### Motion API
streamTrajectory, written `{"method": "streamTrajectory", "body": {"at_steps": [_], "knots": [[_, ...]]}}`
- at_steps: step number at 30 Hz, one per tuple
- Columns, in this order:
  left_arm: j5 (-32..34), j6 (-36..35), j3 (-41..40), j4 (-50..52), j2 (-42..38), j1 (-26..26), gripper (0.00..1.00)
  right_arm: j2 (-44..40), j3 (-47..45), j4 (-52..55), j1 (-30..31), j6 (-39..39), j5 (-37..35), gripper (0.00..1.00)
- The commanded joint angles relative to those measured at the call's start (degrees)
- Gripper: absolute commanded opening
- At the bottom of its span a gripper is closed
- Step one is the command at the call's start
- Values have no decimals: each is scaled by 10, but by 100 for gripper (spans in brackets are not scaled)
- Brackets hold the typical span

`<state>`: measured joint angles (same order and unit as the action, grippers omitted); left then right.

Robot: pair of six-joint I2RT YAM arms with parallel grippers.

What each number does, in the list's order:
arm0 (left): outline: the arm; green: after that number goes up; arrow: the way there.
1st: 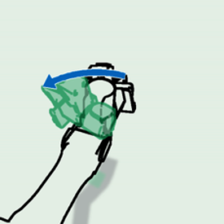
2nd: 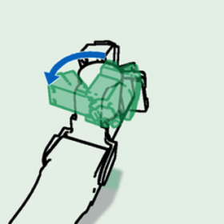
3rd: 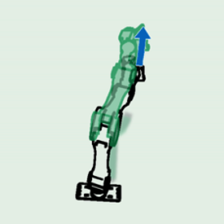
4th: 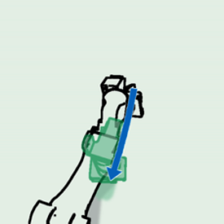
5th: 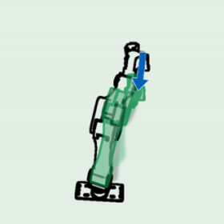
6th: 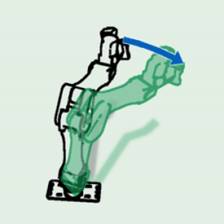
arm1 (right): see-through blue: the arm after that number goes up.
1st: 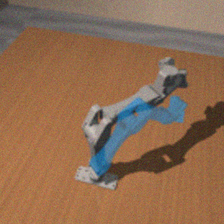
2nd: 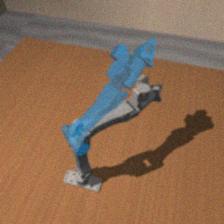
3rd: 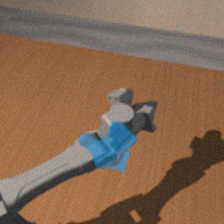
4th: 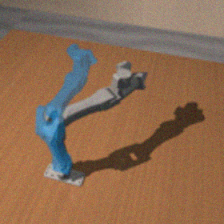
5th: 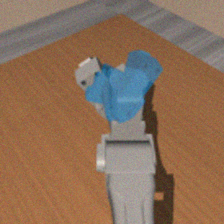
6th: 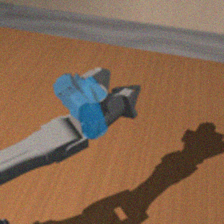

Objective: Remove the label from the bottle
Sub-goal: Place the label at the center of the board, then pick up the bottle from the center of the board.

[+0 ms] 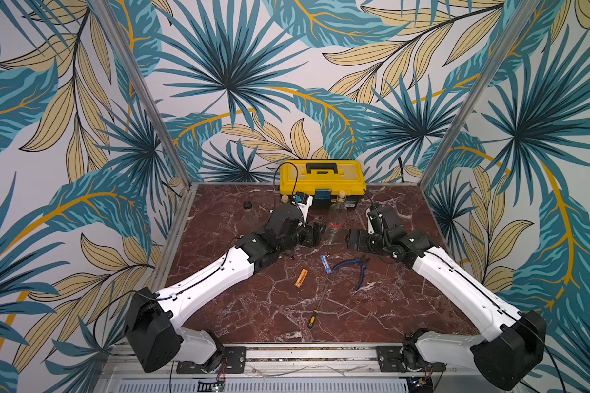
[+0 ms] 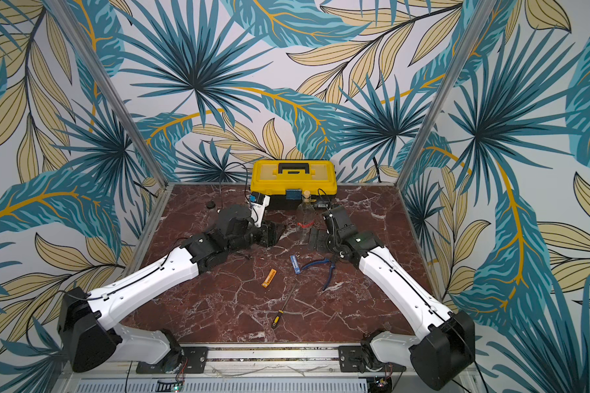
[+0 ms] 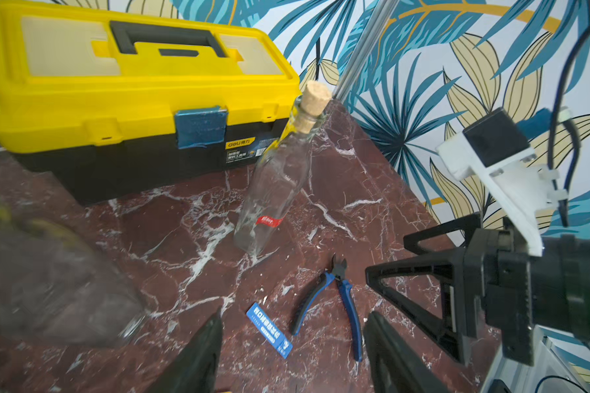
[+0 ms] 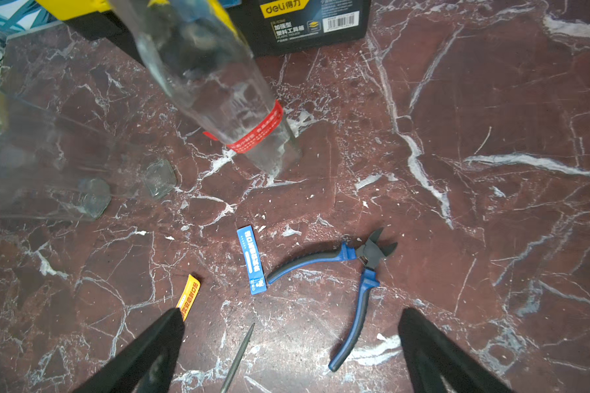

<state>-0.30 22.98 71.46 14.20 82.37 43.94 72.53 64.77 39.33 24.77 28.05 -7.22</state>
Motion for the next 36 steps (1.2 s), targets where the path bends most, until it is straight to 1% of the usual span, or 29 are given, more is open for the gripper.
{"method": "streamTrajectory", "body": {"at_steps": [1,5,10,18,25,31,36], "knots": [[-21,-53,53,-29,31,1,70,3,2,3,-9,10,3,100],[-29,-89,112,-43,86,-1,74,3,2,-3,-18,9,13,100],[-60,-104,184,-61,166,-18,75,0,3,-5,-31,3,28,100],[-85,-131,275,-72,262,-35,76,-3,2,-6,-59,-12,53,100],[-88,-147,309,-75,302,-43,76,-7,-1,-8,-74,-17,69,100],[-93,-151,319,-81,323,-44,76,-6,-6,-12,-82,-17,80,100],[-96,-148,329,-87,341,-45,73,-6,-9,-15,-85,-19,85,100]]}}
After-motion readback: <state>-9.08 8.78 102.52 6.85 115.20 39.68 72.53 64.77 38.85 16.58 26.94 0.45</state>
